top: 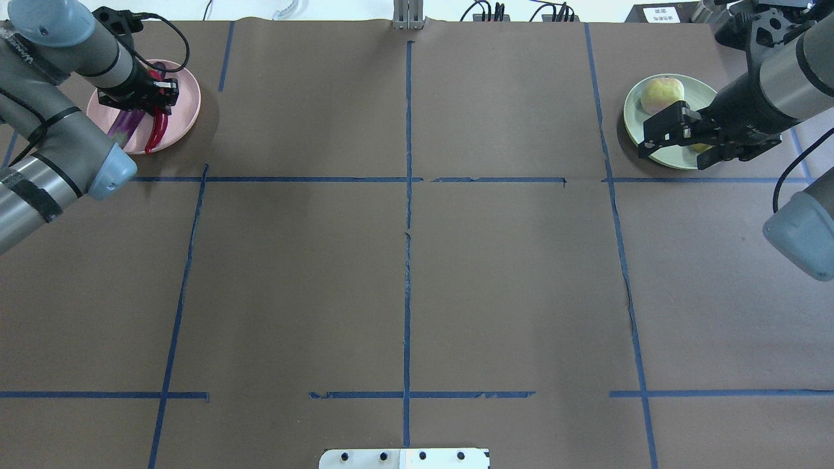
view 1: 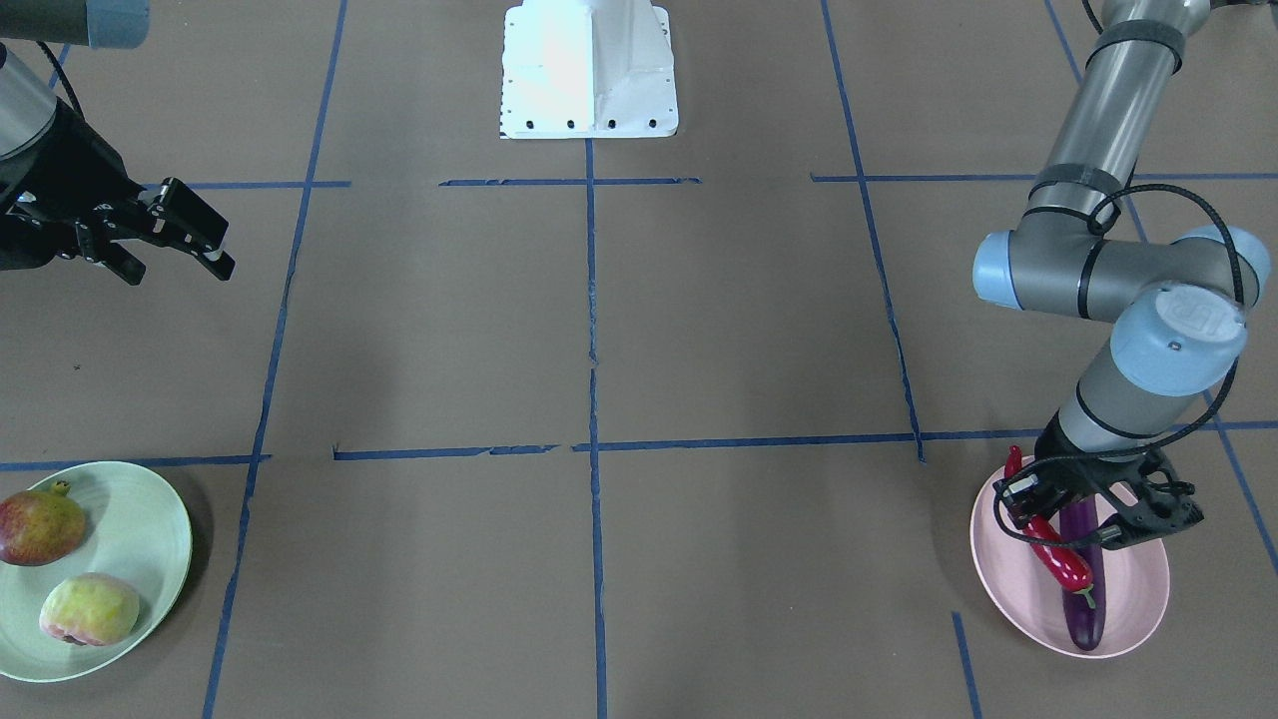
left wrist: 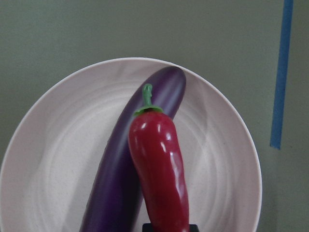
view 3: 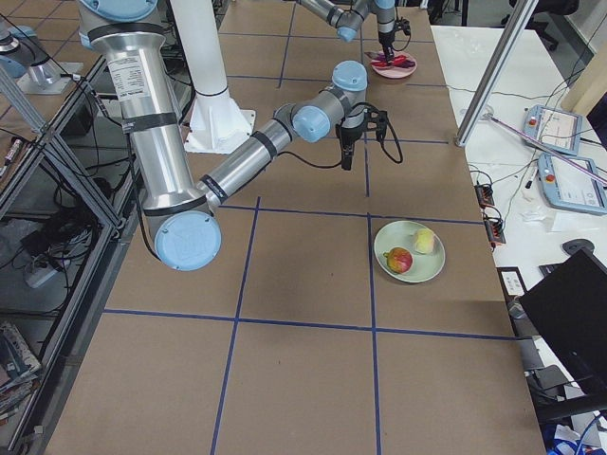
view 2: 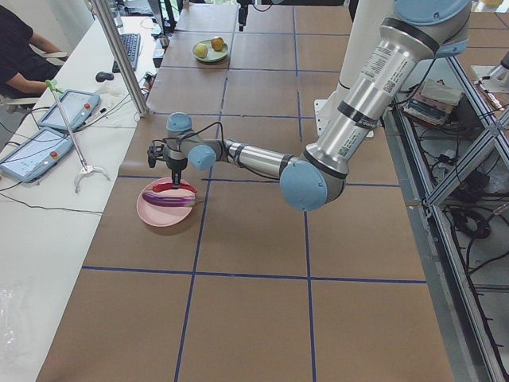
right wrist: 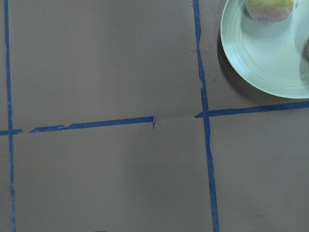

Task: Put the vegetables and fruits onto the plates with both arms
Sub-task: 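Release the pale apple on the green plate while the left gripper carries the chili, then release the chili on the pink plate and withdraw both grippers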

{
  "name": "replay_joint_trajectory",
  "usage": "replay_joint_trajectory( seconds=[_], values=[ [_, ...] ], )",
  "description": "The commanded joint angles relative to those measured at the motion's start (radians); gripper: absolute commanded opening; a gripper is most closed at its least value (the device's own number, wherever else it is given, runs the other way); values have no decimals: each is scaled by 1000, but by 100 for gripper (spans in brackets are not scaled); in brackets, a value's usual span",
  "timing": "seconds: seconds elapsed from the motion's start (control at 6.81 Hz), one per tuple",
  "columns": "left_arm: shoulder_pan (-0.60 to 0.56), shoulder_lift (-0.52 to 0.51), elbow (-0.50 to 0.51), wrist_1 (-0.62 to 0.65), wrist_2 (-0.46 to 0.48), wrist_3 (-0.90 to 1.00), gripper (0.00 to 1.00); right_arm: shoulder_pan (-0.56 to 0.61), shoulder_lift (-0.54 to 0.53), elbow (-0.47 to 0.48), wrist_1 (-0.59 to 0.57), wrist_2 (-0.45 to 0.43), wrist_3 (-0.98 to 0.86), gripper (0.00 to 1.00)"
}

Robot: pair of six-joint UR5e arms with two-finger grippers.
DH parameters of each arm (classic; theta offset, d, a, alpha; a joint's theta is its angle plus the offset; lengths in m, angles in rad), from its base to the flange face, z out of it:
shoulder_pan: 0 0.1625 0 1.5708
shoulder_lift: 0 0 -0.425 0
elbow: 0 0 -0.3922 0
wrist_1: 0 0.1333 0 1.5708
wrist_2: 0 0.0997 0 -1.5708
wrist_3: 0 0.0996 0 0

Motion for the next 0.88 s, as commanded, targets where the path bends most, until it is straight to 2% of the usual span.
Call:
replay_joint_trajectory(
  seconds=[0.0, 0.15, 0.29, 0.59, 0.73],
  values=[
    [4, -4, 10, -6, -1, 49, 81, -1, 0, 1, 0, -1, 0, 100],
    [1, -5, 11, -6, -1, 49, 89, -1, -1, 1, 0, -1, 0, 100],
    [-17, -5, 11, -6, -1, 49, 90, -1, -1, 1, 0, -2, 0, 100],
    [-86, -19, -2, -12, -123, 49, 90, 7, -7, 7, 0, -1, -1, 100],
    [-111, -9, -57, -7, -154, 60, 90, 34, -39, 7, -6, -1, -15, 100]
  ],
)
